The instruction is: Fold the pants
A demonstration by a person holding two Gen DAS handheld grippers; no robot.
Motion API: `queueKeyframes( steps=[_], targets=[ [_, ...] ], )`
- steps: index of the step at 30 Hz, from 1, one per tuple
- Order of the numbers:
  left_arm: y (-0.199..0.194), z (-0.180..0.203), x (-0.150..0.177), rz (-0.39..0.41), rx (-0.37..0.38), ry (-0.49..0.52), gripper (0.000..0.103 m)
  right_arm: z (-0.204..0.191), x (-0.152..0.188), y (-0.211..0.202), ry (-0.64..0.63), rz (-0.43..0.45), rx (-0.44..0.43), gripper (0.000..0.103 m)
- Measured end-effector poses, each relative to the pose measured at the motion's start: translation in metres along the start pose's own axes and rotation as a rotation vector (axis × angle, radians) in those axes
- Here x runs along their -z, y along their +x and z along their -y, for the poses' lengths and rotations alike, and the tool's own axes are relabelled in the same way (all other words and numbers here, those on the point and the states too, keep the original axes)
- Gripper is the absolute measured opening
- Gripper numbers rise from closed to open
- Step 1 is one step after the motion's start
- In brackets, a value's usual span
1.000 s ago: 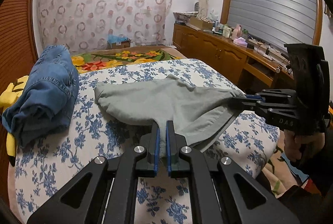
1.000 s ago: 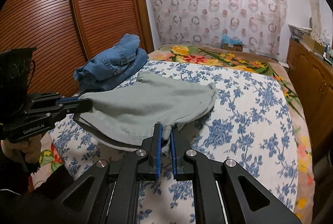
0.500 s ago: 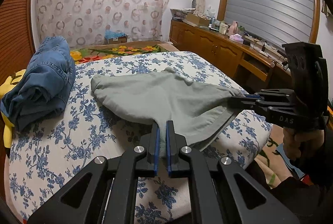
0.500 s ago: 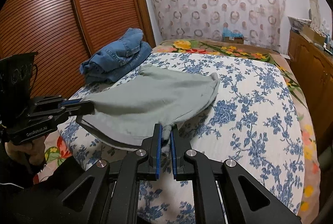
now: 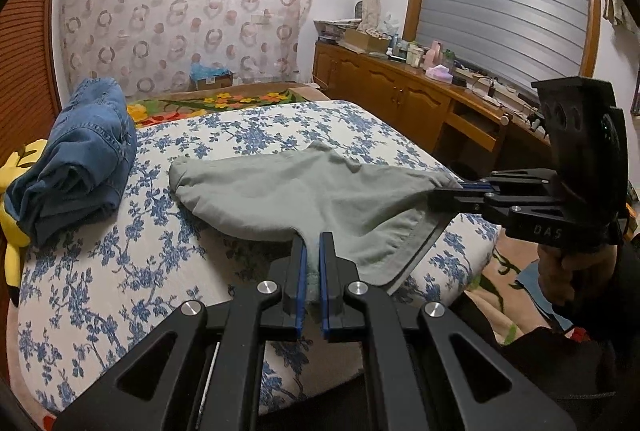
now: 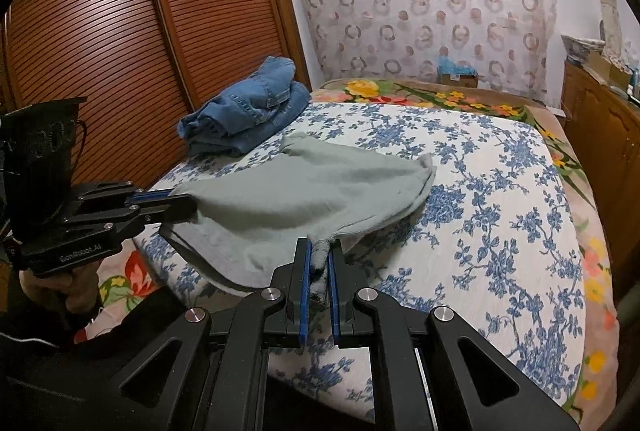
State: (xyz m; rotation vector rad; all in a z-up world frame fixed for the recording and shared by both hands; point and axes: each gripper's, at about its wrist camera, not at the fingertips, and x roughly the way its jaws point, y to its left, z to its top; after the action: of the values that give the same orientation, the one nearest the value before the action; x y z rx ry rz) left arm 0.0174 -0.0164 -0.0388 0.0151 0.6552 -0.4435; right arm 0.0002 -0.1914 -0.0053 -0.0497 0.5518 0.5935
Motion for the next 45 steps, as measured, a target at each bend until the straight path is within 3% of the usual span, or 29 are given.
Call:
queueKeyframes(
  steps=[13, 26, 40, 45],
  targets=[
    [0.003, -0.005, 0.001, -0.006, 0.016, -0.020, 0.006, -0.008, -0.002, -0.001, -0.004, 0.013, -0.007, 0.008],
    [0.037, -0.041, -0.055, 0.047, -0.073, -0.026, 0.006, 0.002, -0.043, 0.038, -0.042, 0.104, 0.082, 0.008],
    [0.082, -0.073, -0.052, -0.037, -0.127, -0.081, 0.007, 0.030, -0.059, 0.116, 0.035, -0.002, 0.118, 0.008],
    [0.086, -0.077, -0.051, -0.048, -0.132, -0.097, 0.013, 0.035, -0.062, 0.132, 0.043, -0.026, 0.124, 0.008]
  ],
)
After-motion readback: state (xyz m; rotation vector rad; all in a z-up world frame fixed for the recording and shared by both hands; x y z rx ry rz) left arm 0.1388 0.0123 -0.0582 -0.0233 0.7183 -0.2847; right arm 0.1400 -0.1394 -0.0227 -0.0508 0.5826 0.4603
